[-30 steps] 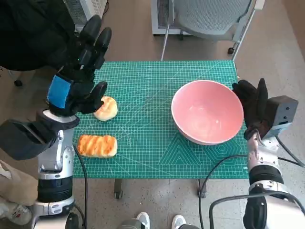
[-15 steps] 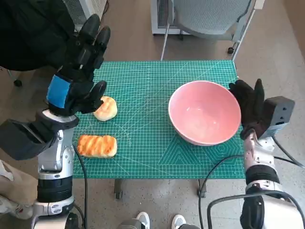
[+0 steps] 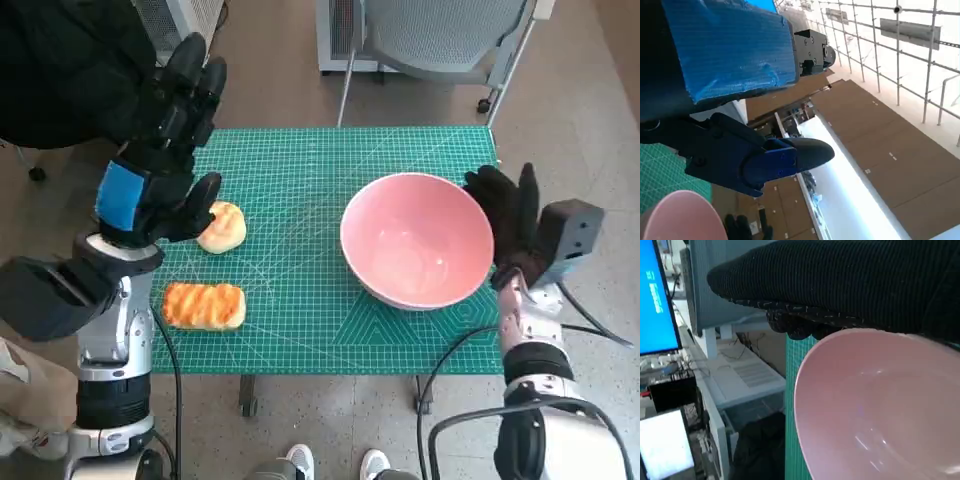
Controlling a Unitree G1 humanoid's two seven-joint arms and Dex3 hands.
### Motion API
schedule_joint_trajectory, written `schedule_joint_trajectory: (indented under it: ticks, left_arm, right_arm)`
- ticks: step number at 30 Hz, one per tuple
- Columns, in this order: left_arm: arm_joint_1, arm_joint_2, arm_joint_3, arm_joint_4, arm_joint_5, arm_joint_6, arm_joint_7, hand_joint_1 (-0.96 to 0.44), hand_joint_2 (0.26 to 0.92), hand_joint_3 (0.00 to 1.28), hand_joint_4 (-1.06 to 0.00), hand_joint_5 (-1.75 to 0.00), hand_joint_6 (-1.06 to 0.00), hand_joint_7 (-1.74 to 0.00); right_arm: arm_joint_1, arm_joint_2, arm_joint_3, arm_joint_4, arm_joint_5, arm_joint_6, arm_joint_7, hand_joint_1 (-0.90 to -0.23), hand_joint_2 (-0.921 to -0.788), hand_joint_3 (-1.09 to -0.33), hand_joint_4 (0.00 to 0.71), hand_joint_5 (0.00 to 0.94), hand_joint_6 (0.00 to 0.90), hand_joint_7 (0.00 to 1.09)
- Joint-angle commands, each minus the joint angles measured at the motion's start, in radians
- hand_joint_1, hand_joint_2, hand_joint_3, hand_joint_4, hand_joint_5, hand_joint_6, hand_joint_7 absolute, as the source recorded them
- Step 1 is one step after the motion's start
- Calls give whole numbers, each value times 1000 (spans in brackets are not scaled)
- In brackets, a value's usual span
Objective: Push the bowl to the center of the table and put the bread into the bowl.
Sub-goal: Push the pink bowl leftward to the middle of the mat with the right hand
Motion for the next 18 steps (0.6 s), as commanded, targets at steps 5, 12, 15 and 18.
schedule_joint_trajectory:
  ticks: [5, 12, 15, 18]
  left_arm:
    - [35, 11, 10, -58, 6, 28, 23, -599, 921, 619, 1, 0, 1, -154]
    - [58, 14, 17, -93, 2, 46, 38, -608, 921, 622, 1, 1, 1, -151]
    - [70, 15, 20, -110, 2, 55, 43, -610, 921, 621, 1, 1, 1, -151]
    - [81, 16, 27, -126, -2, 65, 48, -611, 921, 620, 1, 1, 1, -150]
  right_arm:
    - [-8, 24, 12, 15, -10, 25, 6, -732, -921, -855, 299, 4, 430, 9]
    - [-17, 41, 20, 15, -9, 27, 9, -722, -921, -860, 301, 4, 425, 6]
    - [-19, 49, 20, 15, -7, 28, 13, -725, -921, -852, 306, 5, 434, 10]
    - [-24, 58, 22, 15, -7, 31, 14, -714, -921, -850, 307, 5, 437, 11]
